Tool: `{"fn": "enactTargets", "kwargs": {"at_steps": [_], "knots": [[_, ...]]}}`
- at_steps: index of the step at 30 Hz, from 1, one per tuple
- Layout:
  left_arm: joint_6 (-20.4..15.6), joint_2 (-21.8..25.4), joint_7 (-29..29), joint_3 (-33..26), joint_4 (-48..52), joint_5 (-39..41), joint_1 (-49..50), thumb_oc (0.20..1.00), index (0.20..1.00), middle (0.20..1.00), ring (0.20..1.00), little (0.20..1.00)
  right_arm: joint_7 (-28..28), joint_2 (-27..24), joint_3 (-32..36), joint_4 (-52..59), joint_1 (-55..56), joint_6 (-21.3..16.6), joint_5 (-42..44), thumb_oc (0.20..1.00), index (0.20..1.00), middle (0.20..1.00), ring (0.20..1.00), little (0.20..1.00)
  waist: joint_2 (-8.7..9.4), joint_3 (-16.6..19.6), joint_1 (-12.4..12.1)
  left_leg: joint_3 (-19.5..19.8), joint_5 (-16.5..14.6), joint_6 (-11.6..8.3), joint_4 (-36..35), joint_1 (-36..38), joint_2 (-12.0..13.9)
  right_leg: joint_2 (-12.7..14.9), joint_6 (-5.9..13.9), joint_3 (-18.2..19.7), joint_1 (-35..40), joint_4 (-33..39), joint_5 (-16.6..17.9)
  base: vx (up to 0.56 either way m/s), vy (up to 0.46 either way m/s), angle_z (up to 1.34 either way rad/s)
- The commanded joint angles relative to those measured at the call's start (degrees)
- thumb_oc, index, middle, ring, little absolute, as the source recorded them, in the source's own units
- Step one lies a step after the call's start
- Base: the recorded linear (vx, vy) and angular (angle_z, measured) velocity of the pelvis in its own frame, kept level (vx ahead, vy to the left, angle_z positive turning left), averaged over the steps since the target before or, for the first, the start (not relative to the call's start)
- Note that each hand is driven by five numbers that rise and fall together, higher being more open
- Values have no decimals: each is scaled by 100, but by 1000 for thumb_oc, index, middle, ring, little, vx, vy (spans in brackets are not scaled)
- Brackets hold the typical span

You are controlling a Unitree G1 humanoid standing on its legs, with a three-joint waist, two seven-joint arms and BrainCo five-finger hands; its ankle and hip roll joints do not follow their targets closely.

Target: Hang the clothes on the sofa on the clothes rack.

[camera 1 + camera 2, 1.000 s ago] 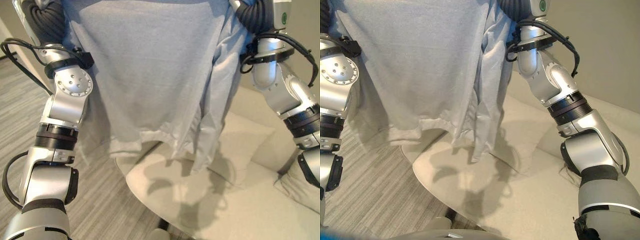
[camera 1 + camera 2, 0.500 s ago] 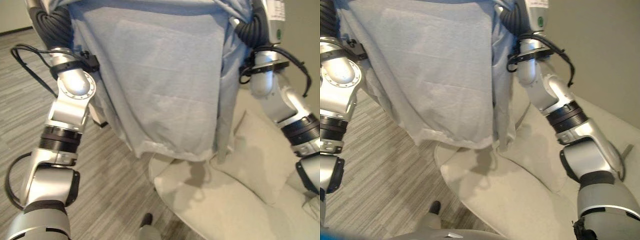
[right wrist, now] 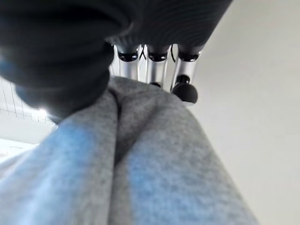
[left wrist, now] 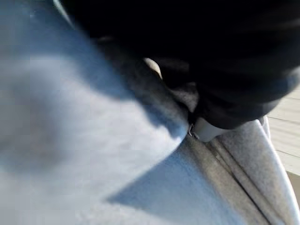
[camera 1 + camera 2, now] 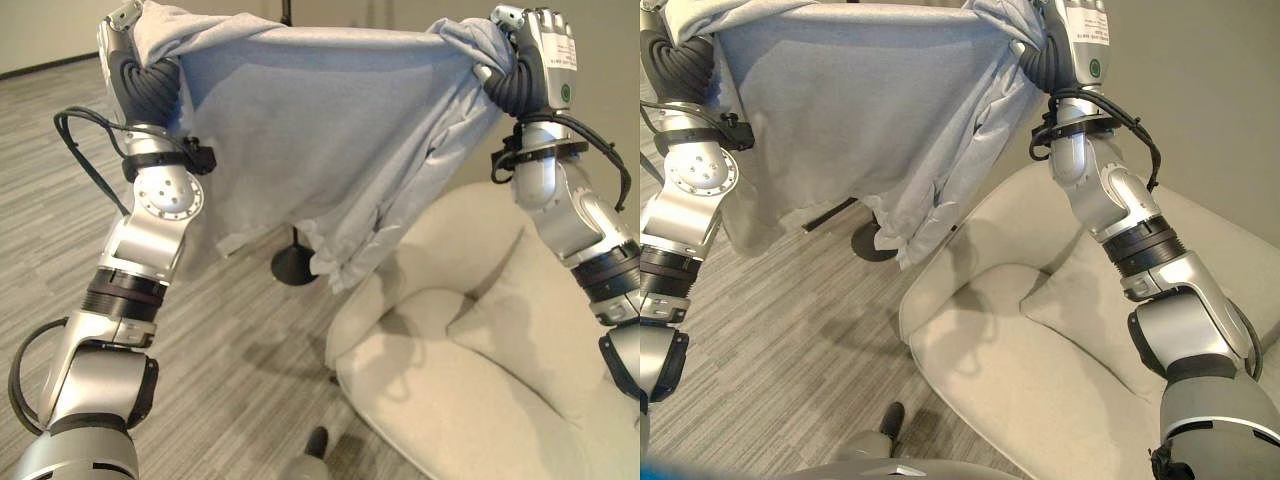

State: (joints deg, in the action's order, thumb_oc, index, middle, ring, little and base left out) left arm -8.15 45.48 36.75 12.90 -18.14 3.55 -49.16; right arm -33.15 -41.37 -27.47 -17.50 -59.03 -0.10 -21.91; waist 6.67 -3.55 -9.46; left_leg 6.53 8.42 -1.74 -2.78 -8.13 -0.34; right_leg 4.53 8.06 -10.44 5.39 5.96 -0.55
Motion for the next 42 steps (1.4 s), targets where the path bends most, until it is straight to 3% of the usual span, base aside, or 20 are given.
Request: {"fn": "enactTargets", "kwargs": {"at_steps": [1,5,10,13,15,18,21,22,24,25,26,29,31,32,33,35,36,37,38,42], "knots": [[-61,20,10,-161,-230,-204,-238,200,200,200,200,200,-68,-538,336,-19,49,42,199,200,200,200,200,200,-135,400,-6,-36,-554,-82,-32,263,-250,-320,82,130,-490,-96,189,-29,-48,1],[-73,-80,-75,-182,-131,-258,-95,200,200,200,200,200,-14,-661,425,25,212,8,192,200,200,200,200,200,-163,313,96,-28,-704,-137,416,23,-183,-234,95,-10,-406,-96,187,-29,12,17],[-107,-5,-69,-167,-110,-250,-101,200,200,200,200,200,-60,-785,362,-18,69,-36,218,200,200,200,200,200,-118,218,102,82,-506,-305,300,-265,292,-94,145,35,-473,-96,200,-19,68,6],[-107,-5,-69,-168,-110,-250,-100,200,200,200,200,200,-60,-785,360,-19,69,-37,218,200,200,200,200,200,-119,220,100,80,-496,-307,281,-256,296,-96,143,37,-474,-96,201,16,50,-2],[-154,-16,-27,-245,-145,-230,39,200,200,200,200,200,-178,-915,471,-37,163,-34,208,200,200,200,200,200,-138,132,108,340,-306,-550,-209,-529,993,38,218,135,-411,-96,1,162,328,-3],[-156,-53,-14,-288,-155,-229,141,200,200,200,200,200,-233,-1002,624,6,339,6,209,200,200,200,200,200,-263,106,155,359,-280,-731,-222,-888,1277,152,271,169,-208,-102,-208,208,382,-2],[-148,-67,-16,-241,-163,-256,129,200,200,200,200,200,-265,-1025,724,47,440,39,165,200,200,200,200,200,-317,119,122,298,-183,-796,-222,-1022,1273,247,293,170,-62,-102,-299,189,356,-10],[-163,-102,-59,-215,-111,-247,132,200,200,200,200,200,-245,-968,766,26,523,79,80,200,200,200,200,200,-409,211,57,451,-150,-881,-222,-842,1234,389,356,222,-7,-145,-310,243,484,-14],[-156,-119,-75,-154,-88,-277,110,200,200,200,200,200,-235,-985,803,12,582,117,12,200,200,200,200,200,-417,249,31,487,-141,-890,-222,-779,1175,531,423,207,-4,-188,-262,219,561,-30],[-129,-111,-143,-124,-65,-350,113,200,200,200,200,200,-167,-901,977,9,761,181,-51,200,200,200,200,200,-360,329,56,328,-34,-836,-185,-634,994,862,582,201,-5,-269,-2,239,583,-23],[-125,-106,-145,-119,-61,-351,118,200,200,200,200,200,-162,-894,988,19,777,185,-54,200,200,200,200,200,-326,338,46,300,-85,-836,-193,-600,982,884,587,210,22,-254,-37,229,542,3],[-65,19,-143,-21,-152,-386,29,200,200,200,200,200,-220,-559,1052,-1,921,233,-16,200,200,200,200,200,-148,447,63,-120,-232,-667,-182,-346,768,1284,694,173,-195,-371,463,123,405,-10],[-40,96,-163,-33,-118,-472,37,200,200,200,200,200,-200,-461,1073,42,910,271,-22,200,200,200,200,200,-127,453,89,-348,-277,-571,-197,-223,673,1461,694,39,-350,-561,763,109,511,-45],[-36,88,-199,4,-11,-541,16,200,200,200,200,200,-195,-483,1162,123,973,265,-42,200,200,200,200,200,-94,456,151,-367,-344,-420,-221,-175,428,1119,481,225,-428,-855,561,123,431,-13],[-36,87,-199,5,-11,-542,16,200,200,200,200,200,-194,-484,1164,125,975,265,-42,200,200,200,200,200,-94,459,149,-368,-344,-421,-221,-178,429,1120,481,227,-435,-863,557,150,434,1],[-34,70,-232,14,6,-565,18,200,200,200,200,200,-178,-517,1144,114,920,228,-29,200,200,200,200,200,-72,484,140,-404,-368,-344,-222,-131,275,795,386,229,-465,-805,306,81,237,21],[1,63,-248,-50,58,-588,99,200,200,200,200,200,-144,-472,1081,121,870,201,-2,200,200,200,200,200,-45,438,85,-451,-390,-238,-222,-38,127,405,262,91,-586,-741,132,49,189,19],[7,63,-251,-61,69,-590,113,200,200,200,200,200,-143,-470,1074,119,866,200,-2,200,200,200,200,200,-50,435,88,-451,-401,-240,-222,-27,132,400,258,89,-576,-742,123,33,194,1],[20,54,-277,-145,93,-621,227,200,200,200,200,200,-98,-443,1049,118,868,179,-7,200,200,200,200,200,-27,394,56,-457,-401,-199,-222,64,1,103,186,18,-663,-663,61,14,67,0],[-9,-28,-284,-260,152,-657,365,200,200,200,200,200,-52,-483,996,72,894,147,-9,200,200,200,200,200,-18,284,66,-474,-472,-152,-222,207,-172,-194,155,-6,-615,-338,76,11,83,-2]]}}
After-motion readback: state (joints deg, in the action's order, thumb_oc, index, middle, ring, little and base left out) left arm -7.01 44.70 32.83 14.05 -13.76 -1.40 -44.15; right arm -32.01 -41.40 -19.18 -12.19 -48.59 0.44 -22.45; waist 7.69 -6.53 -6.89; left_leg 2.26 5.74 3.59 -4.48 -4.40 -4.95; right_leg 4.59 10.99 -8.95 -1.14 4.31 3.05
